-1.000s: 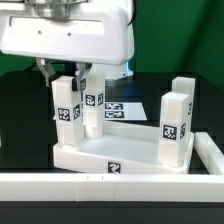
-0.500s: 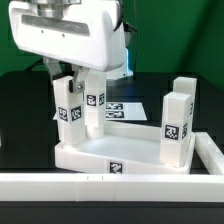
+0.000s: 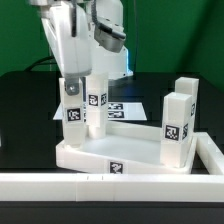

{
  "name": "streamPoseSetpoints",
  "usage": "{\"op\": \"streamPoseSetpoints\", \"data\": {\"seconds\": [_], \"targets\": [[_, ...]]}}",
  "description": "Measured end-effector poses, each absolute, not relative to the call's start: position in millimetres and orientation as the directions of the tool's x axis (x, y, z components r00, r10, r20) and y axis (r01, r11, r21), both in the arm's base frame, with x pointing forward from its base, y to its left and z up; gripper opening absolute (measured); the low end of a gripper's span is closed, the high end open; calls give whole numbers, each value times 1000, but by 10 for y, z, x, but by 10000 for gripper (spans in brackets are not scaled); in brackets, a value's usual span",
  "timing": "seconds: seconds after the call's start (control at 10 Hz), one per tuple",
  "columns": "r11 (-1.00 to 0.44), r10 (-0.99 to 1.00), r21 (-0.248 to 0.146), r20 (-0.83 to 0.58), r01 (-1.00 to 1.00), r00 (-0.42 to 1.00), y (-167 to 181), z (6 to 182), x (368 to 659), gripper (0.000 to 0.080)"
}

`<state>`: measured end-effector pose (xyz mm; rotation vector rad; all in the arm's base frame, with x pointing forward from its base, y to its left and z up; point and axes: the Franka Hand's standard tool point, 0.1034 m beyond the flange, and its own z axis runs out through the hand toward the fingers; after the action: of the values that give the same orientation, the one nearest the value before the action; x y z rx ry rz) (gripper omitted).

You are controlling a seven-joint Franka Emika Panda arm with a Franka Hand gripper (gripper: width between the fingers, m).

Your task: Assemble desk

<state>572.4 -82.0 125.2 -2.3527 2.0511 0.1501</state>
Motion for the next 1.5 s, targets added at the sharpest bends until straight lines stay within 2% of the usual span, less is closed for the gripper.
{"op": "streamPoseSetpoints", "data": {"seconds": [0.3,0.5,0.6,0.7,0.8,0.9,1.3,1.5], "targets": [[95,-993,59,-68,-994,-99,-797,1248,5748,290],[86,-994,56,-66,-995,-90,-769,1250,5757,290],[47,-996,54,-68,-997,-50,-771,1247,5755,404],[6,-998,54,-70,-999,-9,-775,1237,5751,404],[-90,-994,49,-74,-995,87,-781,1226,5746,544],[-195,-979,42,-78,-980,191,-792,1217,5742,628],[-555,-831,26,-77,-832,552,-797,1215,5741,649],[-682,-731,22,-76,-731,679,-802,1214,5741,649]]}}
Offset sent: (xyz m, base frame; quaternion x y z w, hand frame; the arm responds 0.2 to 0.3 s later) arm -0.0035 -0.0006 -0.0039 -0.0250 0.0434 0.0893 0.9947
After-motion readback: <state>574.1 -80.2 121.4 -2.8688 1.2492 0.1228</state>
